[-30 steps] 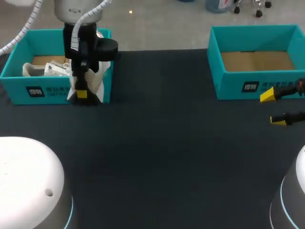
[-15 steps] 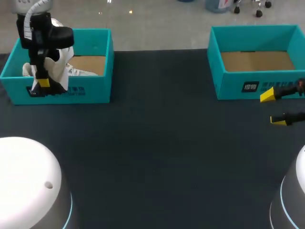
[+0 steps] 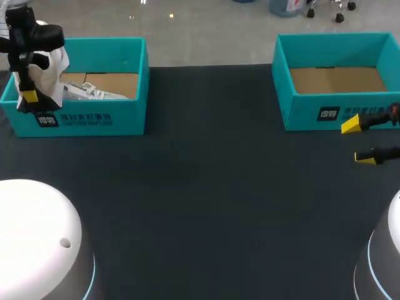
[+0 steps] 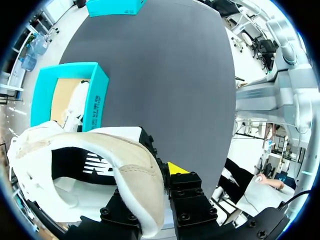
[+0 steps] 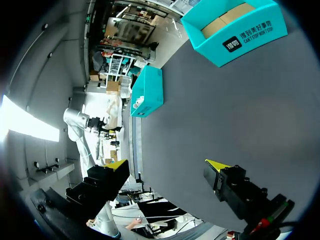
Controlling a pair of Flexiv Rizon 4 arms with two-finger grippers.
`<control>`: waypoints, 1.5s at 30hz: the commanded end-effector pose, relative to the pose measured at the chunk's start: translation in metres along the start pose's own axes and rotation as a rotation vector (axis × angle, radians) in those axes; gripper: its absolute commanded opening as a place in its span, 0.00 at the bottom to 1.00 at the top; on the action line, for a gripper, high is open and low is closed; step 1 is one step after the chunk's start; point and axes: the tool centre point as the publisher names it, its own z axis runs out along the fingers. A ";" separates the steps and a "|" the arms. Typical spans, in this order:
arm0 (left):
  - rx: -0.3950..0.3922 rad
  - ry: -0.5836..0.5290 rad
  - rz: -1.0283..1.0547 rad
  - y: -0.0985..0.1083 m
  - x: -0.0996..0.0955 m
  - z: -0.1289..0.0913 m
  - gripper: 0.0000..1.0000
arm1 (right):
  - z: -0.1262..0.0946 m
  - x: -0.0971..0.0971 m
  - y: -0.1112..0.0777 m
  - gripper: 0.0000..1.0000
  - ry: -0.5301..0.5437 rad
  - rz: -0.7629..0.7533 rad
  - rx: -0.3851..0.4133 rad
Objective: Take the shoe out of the shoebox, open the shoe tongue, remove and reinsert the insole, then place the shoe into the shoebox
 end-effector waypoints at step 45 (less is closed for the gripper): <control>-0.067 -0.006 -0.009 0.048 -0.135 -0.012 0.00 | 0.000 0.000 0.000 1.00 -0.003 0.002 0.000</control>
